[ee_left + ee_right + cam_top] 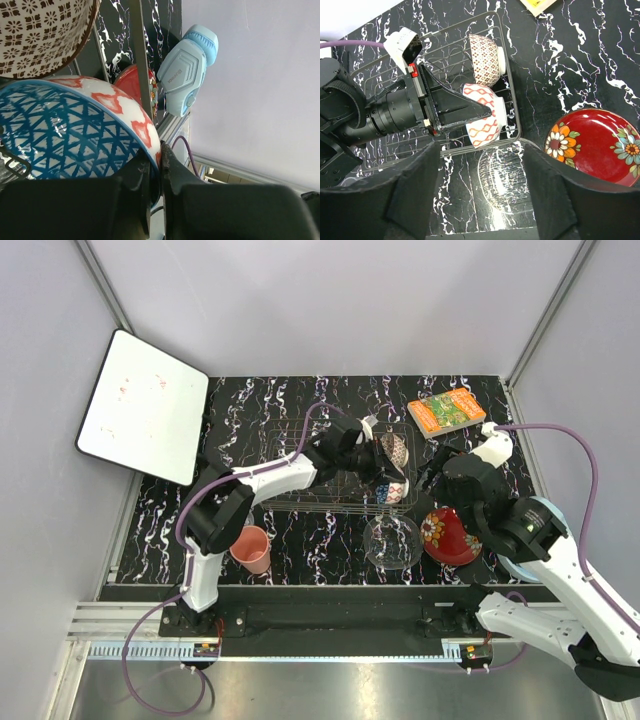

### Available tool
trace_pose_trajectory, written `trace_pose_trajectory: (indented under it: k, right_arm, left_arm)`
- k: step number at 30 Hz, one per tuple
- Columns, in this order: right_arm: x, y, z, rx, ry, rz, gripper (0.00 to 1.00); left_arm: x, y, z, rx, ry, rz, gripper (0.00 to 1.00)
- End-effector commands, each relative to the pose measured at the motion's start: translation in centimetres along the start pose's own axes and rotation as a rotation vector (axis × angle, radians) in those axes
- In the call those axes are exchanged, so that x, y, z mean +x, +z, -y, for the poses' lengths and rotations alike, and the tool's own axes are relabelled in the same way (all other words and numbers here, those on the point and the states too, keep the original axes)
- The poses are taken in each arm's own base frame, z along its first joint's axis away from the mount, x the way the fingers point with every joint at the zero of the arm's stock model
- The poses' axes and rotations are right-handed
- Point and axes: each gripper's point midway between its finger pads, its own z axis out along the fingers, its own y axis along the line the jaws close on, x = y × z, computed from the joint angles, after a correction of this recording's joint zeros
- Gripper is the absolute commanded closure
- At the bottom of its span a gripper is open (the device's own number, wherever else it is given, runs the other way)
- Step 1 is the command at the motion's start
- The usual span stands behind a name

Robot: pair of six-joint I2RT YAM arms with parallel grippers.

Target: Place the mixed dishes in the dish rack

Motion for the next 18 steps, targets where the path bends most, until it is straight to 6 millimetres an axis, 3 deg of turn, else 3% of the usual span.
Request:
trace_pose_trajectory:
  k: [1,5,8,9,10,13,14,15,16,18]
  right_arm:
    - [-0.8,0.1,-0.7,-0.021,0.016,0.026,0.23]
    - [-0.9,0.0,-0.9,-0.025,0.021,0.028,0.23]
    - [-1.0,-0.1,-0.9,-0.029,0.021,0.027,0.23]
    - [-0.9,-0.1,-1.0,-0.029,0.022,0.025,0.23]
    - [-0.9,-0.1,-1.0,-0.03,0.024,0.026,0.23]
    - [-0.9,-0.1,-0.9,-0.031,0.026,0.024,0.23]
    - [-0.8,-0.1,-0.9,-0.031,0.023,0.023,0.23]
    - [-0.7,-0.1,-0.8,-0.029,0.026,0.02,0.23]
    - [-0.6,0.0,-0.8,-0.028,0.026,0.02,0.23]
    - [-0.3,0.2,-0.7,-0.021,0.023,0.013,0.23]
  left_arm:
    - [0.6,-0.4,1.7,0.039,0.052,-0.002,0.86]
    - [0.2,-0.3,1.7,0.036,0.058,0.003,0.65]
    - [-0.6,-0.2,1.6,0.038,0.07,0.025,0.61]
    - [-0.8,-0.2,1.8,0.04,0.074,0.028,0.57]
    - [-1.0,-0.2,1.9,0.04,0.081,0.033,0.46]
    - [-1.5,-0.4,2.3,0.063,0.086,0.035,0.4]
    - [-1.9,-0.6,2.3,0.063,0.086,0.041,0.32]
    - [-1.9,-0.7,2.2,0.059,0.084,0.039,0.12]
    - [-2.0,-1.0,2.4,0.064,0.082,0.038,0.01]
    - [-1.7,-1.6,2.6,0.067,0.089,0.032,0.01]
